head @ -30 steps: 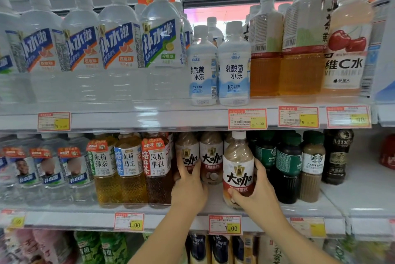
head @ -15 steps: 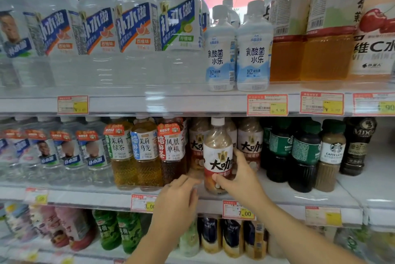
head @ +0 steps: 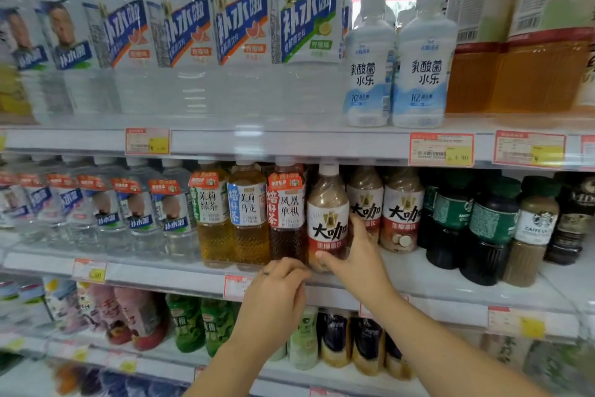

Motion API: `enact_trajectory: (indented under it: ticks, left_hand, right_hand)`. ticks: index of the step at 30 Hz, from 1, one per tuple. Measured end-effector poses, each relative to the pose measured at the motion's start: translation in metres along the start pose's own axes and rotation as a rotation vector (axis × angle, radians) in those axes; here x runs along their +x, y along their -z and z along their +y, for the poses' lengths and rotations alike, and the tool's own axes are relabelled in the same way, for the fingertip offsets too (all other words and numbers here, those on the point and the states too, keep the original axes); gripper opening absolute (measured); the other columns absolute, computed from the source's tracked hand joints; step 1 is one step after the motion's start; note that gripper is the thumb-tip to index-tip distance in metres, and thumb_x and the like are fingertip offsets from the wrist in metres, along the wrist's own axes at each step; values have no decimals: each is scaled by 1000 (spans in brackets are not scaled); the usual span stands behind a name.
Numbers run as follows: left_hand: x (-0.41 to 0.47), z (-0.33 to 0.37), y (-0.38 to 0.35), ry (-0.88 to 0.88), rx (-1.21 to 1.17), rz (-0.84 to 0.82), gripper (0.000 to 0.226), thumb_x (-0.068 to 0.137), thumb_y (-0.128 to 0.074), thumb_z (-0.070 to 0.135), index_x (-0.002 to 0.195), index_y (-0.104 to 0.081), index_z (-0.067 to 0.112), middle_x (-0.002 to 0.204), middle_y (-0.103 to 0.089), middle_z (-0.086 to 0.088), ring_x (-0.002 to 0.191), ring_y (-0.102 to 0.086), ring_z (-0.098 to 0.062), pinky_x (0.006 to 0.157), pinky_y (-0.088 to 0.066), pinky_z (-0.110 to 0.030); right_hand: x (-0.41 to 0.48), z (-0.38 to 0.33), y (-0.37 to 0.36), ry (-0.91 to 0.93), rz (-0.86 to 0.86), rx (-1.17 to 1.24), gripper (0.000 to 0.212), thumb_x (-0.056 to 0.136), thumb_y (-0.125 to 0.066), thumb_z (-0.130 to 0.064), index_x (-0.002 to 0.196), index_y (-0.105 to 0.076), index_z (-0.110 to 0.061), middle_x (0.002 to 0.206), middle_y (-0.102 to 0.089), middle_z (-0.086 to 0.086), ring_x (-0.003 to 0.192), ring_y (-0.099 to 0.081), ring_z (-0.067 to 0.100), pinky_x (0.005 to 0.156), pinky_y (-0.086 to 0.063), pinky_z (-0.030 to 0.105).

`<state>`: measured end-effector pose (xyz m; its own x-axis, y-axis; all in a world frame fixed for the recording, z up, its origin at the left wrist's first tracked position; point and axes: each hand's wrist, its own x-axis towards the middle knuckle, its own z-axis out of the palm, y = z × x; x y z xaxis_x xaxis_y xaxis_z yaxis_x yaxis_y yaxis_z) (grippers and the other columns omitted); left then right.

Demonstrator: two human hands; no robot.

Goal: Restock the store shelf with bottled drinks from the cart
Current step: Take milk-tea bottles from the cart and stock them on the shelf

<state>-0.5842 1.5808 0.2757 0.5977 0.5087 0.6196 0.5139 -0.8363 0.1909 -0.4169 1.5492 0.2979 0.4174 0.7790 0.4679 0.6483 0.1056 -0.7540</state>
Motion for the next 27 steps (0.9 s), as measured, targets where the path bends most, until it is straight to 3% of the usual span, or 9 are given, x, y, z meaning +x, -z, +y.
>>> enact_trajectory:
  ticks: [3,7,9,12,16,21,25,27]
  left_hand:
    - [-7,-1,1,-33,-12,-3,24,85,-56,11,106,-67,14,115,-61,-1,101,-58,-21,86,-48,-33]
    - [-35,-5,-1,-55,-25,-7,23,83,-57,5,103,-68,7,112,-64,-7,103,-60,-25,90,-49,-38]
    - [-66,-10,-8,-18,-62,14,23,83,-57,2,101,-69,8,106,-66,-6,96,-62,-24,86,-48,-34]
    - [-149,-21,-29,161,-114,-65,21,81,-57,0,96,-69,10,95,-68,-4,84,-64,-26,77,-48,-32]
    - [-270,-38,-62,477,-183,-207,23,82,-52,5,95,-71,9,91,-70,-4,82,-66,-28,77,-52,-38]
    - [-415,-53,-101,905,-210,-340,22,87,-56,8,98,-69,22,97,-69,8,83,-65,-18,72,-52,-30]
    - [-496,-65,-134,1041,-219,-575,24,87,-56,8,100,-66,25,101,-65,4,86,-64,-22,68,-47,-27]
    - [-526,-71,-150,1043,-209,-749,29,88,-53,13,112,-61,26,110,-62,0,94,-61,-27,75,-47,-32]
  right_hand:
    - [-28,-5,8,59,28,-85,82,75,-73,-39,141,-25,-29,136,-41,-11,124,-38,5,99,-35,24]
    - [-85,2,5,260,26,-170,48,83,-65,-26,127,-46,-25,114,-48,-15,109,-45,3,91,-38,21]
    - [-119,14,-5,275,-75,-188,31,85,-64,-19,115,-58,-19,105,-58,-9,102,-53,9,86,-45,26]
    - [-183,48,-41,120,-330,-220,18,86,-62,-16,104,-65,-16,96,-63,-4,93,-57,17,80,-49,30]
    - [-248,92,-97,-75,-549,-211,19,81,-63,-9,99,-67,-15,89,-67,-1,87,-62,18,80,-50,32]
    - [-321,150,-174,-239,-859,-238,21,86,-58,-15,105,-65,-19,95,-67,-5,88,-62,13,80,-52,33]
    - [-370,196,-231,-334,-1033,-292,30,87,-60,-20,116,-60,-22,112,-64,-3,105,-59,14,89,-49,32]
    - [-393,218,-255,-353,-1158,-342,42,88,-60,-24,129,-51,-24,130,-54,3,120,-50,20,98,-43,36]
